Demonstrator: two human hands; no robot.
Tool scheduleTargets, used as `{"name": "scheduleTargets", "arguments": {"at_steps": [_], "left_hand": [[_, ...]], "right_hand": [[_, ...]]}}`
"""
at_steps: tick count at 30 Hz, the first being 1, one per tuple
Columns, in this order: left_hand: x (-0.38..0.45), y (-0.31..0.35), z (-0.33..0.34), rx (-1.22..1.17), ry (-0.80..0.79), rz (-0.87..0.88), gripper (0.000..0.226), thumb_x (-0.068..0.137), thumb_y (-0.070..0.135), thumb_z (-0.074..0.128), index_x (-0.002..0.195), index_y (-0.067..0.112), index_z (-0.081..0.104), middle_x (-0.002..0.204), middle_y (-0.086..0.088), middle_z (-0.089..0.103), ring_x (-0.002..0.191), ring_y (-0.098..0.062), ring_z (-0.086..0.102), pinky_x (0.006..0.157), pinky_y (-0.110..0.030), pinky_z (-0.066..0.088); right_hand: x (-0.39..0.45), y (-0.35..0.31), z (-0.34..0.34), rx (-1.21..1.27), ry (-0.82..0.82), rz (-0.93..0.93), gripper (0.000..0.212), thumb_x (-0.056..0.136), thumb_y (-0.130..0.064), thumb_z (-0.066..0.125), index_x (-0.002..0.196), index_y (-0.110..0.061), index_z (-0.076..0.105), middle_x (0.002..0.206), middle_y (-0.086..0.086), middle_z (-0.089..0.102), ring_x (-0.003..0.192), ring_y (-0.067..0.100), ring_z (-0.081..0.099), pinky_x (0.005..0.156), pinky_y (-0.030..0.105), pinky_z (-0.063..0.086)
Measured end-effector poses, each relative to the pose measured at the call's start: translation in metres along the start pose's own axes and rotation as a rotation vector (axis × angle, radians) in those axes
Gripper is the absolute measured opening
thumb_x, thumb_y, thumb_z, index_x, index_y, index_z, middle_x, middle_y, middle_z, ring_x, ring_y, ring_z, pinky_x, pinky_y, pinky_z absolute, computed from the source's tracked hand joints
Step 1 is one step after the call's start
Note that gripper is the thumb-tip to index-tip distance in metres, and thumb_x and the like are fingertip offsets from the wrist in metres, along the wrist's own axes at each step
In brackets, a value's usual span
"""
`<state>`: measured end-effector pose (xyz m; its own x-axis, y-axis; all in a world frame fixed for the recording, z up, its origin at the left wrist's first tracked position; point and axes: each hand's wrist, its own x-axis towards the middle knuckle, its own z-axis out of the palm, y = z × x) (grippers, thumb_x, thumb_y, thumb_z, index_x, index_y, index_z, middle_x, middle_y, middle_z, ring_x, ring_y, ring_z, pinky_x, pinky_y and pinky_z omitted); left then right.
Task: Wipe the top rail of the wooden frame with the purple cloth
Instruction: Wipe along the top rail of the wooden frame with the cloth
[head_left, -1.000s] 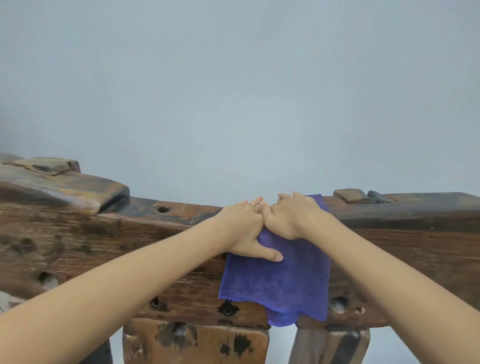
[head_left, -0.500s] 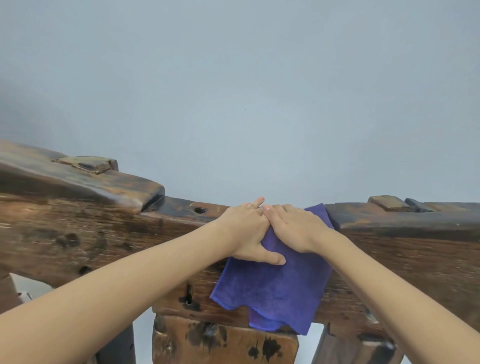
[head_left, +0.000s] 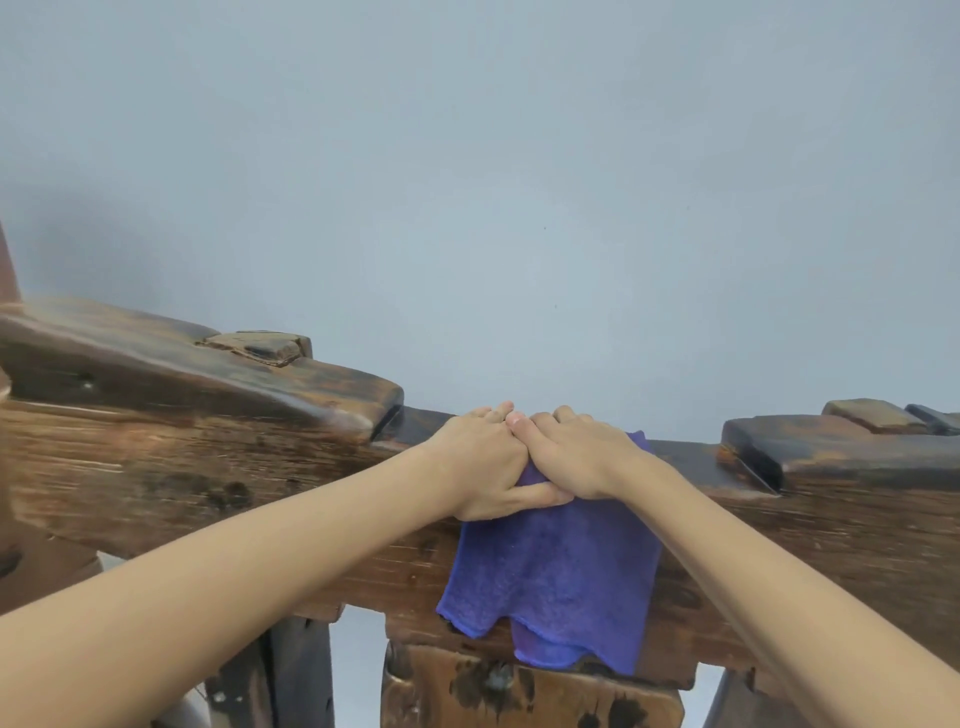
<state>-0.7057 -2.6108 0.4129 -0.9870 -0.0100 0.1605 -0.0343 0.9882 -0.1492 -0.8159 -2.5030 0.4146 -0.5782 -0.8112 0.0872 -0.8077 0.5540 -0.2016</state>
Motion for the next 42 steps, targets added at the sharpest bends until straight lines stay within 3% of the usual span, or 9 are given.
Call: {"name": "scheduleTargets", "arguments": {"at_steps": [13, 23, 26, 29, 30, 32, 34, 38, 42], "left_hand": [[-0.039, -0.067, -0.010, 0.160, -0.122, -0.058, 0.104, 0.088, 0.083, 0.029, 0.159, 0.009, 0.023, 0.165, -0.011, 0.029, 0.158, -0.026, 0.002, 0.127, -0.041, 0.008], [-0.063, -0.088, -0.010, 0.209, -0.072, -0.065, 0.106, 0.086, 0.085, 0.025, 0.163, 0.014, 0.006, 0.169, -0.009, 0.016, 0.157, -0.030, -0.010, 0.127, -0.043, 0.003], [-0.059, -0.095, -0.021, 0.084, -0.167, -0.082, 0.110, 0.079, 0.092, 0.019, 0.160, 0.017, 0.027, 0.165, -0.009, 0.030, 0.155, -0.029, 0.016, 0.126, -0.046, 0.010], [-0.035, -0.109, -0.046, -0.072, -0.282, -0.161, 0.113, 0.059, 0.106, 0.017, 0.110, 0.021, 0.071, 0.118, -0.005, 0.069, 0.115, -0.024, 0.059, 0.107, -0.046, 0.040], [-0.025, -0.115, -0.050, -0.129, -0.275, -0.189, 0.112, 0.054, 0.108, 0.020, 0.100, 0.019, 0.071, 0.104, -0.003, 0.070, 0.102, -0.023, 0.063, 0.097, -0.043, 0.046], [-0.003, -0.122, -0.049, -0.171, -0.279, -0.235, 0.115, 0.054, 0.108, 0.022, 0.108, 0.019, 0.069, 0.108, -0.002, 0.070, 0.104, -0.025, 0.064, 0.096, -0.042, 0.047], [0.018, -0.126, -0.034, -0.136, -0.362, -0.326, 0.106, 0.073, 0.097, 0.018, 0.127, 0.020, 0.065, 0.133, -0.007, 0.064, 0.125, -0.030, 0.056, 0.105, -0.043, 0.040], [0.050, -0.124, -0.020, -0.292, -0.527, -0.552, 0.079, 0.087, 0.069, 0.030, 0.133, 0.013, 0.061, 0.140, -0.013, 0.060, 0.126, -0.031, 0.058, 0.106, -0.043, 0.040], [0.063, -0.123, -0.016, -0.320, -0.476, -0.364, 0.045, 0.095, 0.044, 0.045, 0.118, 0.010, 0.064, 0.131, -0.013, 0.063, 0.113, -0.030, 0.062, 0.102, -0.042, 0.047]], "right_hand": [[0.037, -0.073, 0.013, 0.055, -0.049, -0.041, 0.061, 0.106, -0.049, 0.007, 0.148, -0.021, 0.041, 0.141, 0.012, 0.049, 0.130, 0.031, 0.044, 0.104, 0.045, 0.031], [0.050, -0.108, 0.020, 0.148, -0.059, -0.067, 0.065, 0.105, -0.053, 0.003, 0.156, -0.024, 0.029, 0.154, 0.010, 0.041, 0.142, 0.028, 0.036, 0.114, 0.042, 0.024], [0.050, -0.106, 0.018, 0.286, -0.107, -0.108, 0.068, 0.103, -0.060, 0.004, 0.162, -0.028, 0.014, 0.169, -0.003, 0.016, 0.155, 0.013, 0.012, 0.124, 0.036, 0.006], [0.052, -0.093, 0.004, 0.661, -0.036, -0.050, 0.066, 0.104, -0.059, 0.018, 0.162, -0.029, 0.011, 0.168, -0.013, 0.010, 0.151, 0.008, 0.023, 0.120, 0.029, 0.012], [0.053, -0.086, 0.000, 0.707, 0.050, 0.008, 0.062, 0.104, -0.055, 0.023, 0.160, -0.027, 0.022, 0.165, -0.009, 0.022, 0.138, 0.008, 0.042, 0.113, 0.027, 0.022], [0.057, -0.066, -0.004, 0.535, 0.180, 0.128, 0.043, 0.103, -0.044, 0.027, 0.129, -0.025, 0.055, 0.145, 0.005, 0.050, 0.107, 0.013, 0.060, 0.100, 0.034, 0.039], [0.058, -0.050, 0.001, 0.208, 0.117, 0.219, 0.040, 0.101, -0.041, 0.025, 0.104, -0.024, 0.061, 0.131, 0.016, 0.059, 0.116, 0.032, 0.058, 0.099, 0.044, 0.044], [0.061, -0.044, 0.012, 0.004, -0.015, 0.310, 0.062, 0.097, -0.050, 0.020, 0.133, -0.019, 0.058, 0.143, 0.012, 0.056, 0.127, 0.033, 0.053, 0.105, 0.047, 0.040], [0.063, -0.045, 0.012, 0.031, 0.042, 0.196, 0.047, 0.098, -0.043, 0.025, 0.118, -0.023, 0.064, 0.135, 0.011, 0.061, 0.120, 0.033, 0.056, 0.103, 0.048, 0.043]]}}
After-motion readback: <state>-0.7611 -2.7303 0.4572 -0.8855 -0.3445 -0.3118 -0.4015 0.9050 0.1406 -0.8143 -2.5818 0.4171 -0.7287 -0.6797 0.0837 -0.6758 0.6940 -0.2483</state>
